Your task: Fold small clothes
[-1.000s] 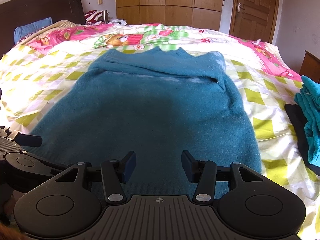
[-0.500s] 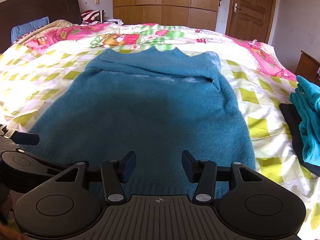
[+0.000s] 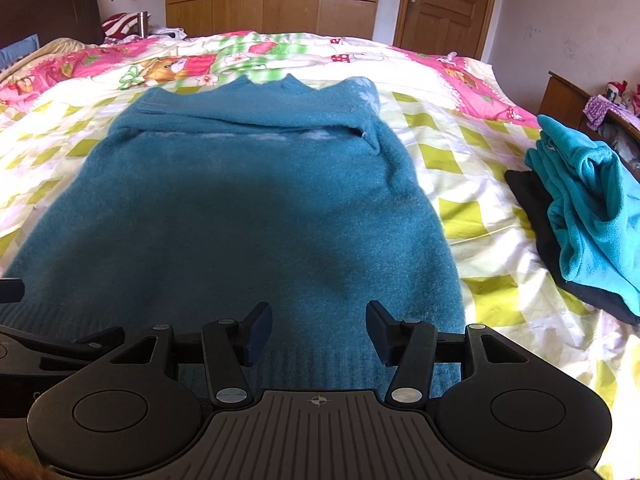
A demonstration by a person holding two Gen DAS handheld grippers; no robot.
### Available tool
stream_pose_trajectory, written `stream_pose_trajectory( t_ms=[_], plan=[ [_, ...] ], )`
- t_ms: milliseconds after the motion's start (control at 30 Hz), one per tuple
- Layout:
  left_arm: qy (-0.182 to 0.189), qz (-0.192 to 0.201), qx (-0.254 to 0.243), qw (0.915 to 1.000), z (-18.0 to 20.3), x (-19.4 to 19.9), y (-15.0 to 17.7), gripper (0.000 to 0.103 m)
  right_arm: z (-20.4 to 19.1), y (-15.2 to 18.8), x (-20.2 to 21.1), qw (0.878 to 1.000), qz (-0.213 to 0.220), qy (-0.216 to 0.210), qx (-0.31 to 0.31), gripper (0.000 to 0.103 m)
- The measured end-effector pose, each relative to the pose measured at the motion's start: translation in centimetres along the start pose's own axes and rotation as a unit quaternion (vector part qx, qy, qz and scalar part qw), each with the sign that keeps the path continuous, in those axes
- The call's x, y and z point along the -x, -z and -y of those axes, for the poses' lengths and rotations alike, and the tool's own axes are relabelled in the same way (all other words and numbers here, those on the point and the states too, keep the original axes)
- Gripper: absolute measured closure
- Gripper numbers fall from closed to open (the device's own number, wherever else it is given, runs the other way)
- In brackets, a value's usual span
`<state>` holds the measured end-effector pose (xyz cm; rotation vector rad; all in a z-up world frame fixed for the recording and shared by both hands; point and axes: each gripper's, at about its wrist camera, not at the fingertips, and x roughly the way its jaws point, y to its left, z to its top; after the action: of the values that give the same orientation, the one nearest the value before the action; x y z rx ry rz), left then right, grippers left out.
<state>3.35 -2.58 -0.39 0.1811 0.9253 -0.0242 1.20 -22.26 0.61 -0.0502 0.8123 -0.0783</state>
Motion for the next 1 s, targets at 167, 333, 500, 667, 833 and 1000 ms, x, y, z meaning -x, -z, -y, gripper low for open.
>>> stream_pose_trajectory(
  t_ms=[167, 333, 500, 667, 833, 1000],
  plan=[
    [0.001, 0.005, -0.003, 1.0000, 0.06, 0.34, 0.04, 0.000, 0.56, 0.25, 0.34, 1.000, 0.004, 0.002, -0.008, 0.052],
    [0.003, 0.009, -0.004, 0.9999, -0.01, 0.63, 0.14, 0.000, 0.89, 0.45, 0.56, 1.000, 0.004, 0.003, -0.014, 0.052],
    [0.005, 0.011, -0.003, 0.9999, -0.15, 0.81, 0.27, 0.000, 0.87, 0.52, 0.69, 1.000, 0.005, 0.006, -0.014, 0.052],
    [0.005, 0.011, -0.003, 0.9999, -0.19, 0.81, 0.29, 0.000, 0.76, 0.49, 0.68, 1.000, 0.006, 0.007, -0.012, 0.051],
    [0.005, 0.011, -0.003, 0.9999, -0.19, 0.80, 0.29, 0.000, 0.83, 0.52, 0.56, 1.000, 0.004, 0.008, -0.011, 0.051],
    [0.005, 0.010, -0.005, 0.9999, -0.20, 0.75, 0.37, 0.000, 0.89, 0.63, 0.42, 1.000, 0.002, 0.010, -0.011, 0.051]
  ],
)
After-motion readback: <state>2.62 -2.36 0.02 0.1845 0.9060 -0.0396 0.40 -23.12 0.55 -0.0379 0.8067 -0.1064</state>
